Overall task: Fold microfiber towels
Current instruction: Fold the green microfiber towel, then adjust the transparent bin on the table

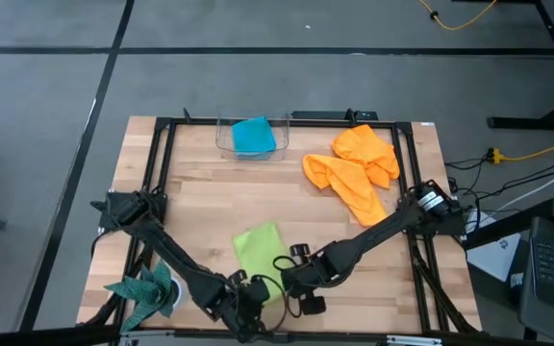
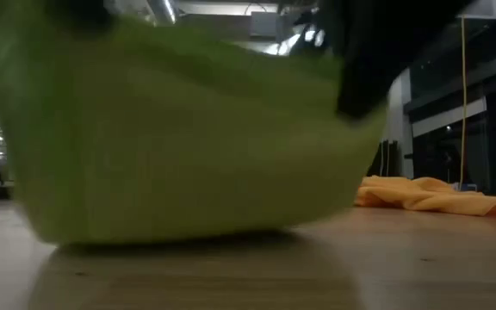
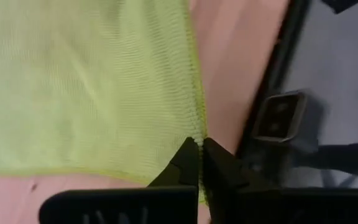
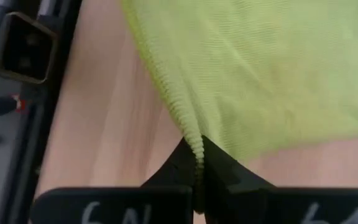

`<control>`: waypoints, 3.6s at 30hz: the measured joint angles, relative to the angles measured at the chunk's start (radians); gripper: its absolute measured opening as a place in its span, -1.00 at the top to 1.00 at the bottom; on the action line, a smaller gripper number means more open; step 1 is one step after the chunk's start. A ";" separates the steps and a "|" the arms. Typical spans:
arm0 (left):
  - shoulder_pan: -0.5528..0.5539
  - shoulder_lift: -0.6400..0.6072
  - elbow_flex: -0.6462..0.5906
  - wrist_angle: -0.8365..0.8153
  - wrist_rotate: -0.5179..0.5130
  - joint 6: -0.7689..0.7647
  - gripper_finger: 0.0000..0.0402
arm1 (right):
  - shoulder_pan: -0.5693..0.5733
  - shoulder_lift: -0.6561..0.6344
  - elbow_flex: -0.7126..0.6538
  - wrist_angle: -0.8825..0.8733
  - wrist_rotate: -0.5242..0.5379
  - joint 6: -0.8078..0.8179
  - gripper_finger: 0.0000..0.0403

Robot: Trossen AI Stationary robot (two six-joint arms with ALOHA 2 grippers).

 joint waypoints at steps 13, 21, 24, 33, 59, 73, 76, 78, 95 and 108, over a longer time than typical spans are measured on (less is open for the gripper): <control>-0.011 -0.004 0.262 -0.496 -0.083 0.041 1.00 | -0.007 -0.003 0.188 -0.125 0.169 -0.107 0.97; 0.008 -0.006 0.168 -0.575 -0.098 0.000 1.00 | -0.101 -0.003 0.110 0.009 0.257 -0.162 0.97; 0.027 -0.004 0.112 -0.575 -0.096 -0.038 1.00 | -0.136 -0.003 0.056 0.073 0.255 -0.162 0.97; 0.063 -0.004 -0.004 -0.500 -0.051 -0.075 1.00 | -0.211 -0.003 -0.117 0.333 0.185 -0.163 0.96; 0.108 -0.004 -0.003 -0.624 0.017 -0.066 0.41 | -0.285 -0.005 -0.118 0.359 0.064 -0.167 -0.01; 0.096 -0.005 0.267 -0.889 0.151 -0.020 0.39 | -0.289 -0.006 0.160 -0.131 -0.159 -0.160 -0.21; 0.063 -0.006 0.332 -0.940 0.091 -0.013 0.39 | -0.269 -0.006 0.171 -0.170 -0.205 -0.162 -0.21; 0.035 -0.034 0.338 -0.934 0.039 0.015 0.39 | -0.254 -0.006 0.172 -0.166 -0.206 -0.162 -0.21; -0.149 -0.483 -0.048 -0.919 -0.278 -0.167 0.39 | -0.237 -0.005 0.131 0.181 0.122 0.178 -0.21; -0.165 -0.565 -0.123 -0.916 -0.373 -0.282 0.40 | -0.703 -0.005 0.252 0.201 0.012 0.516 -0.21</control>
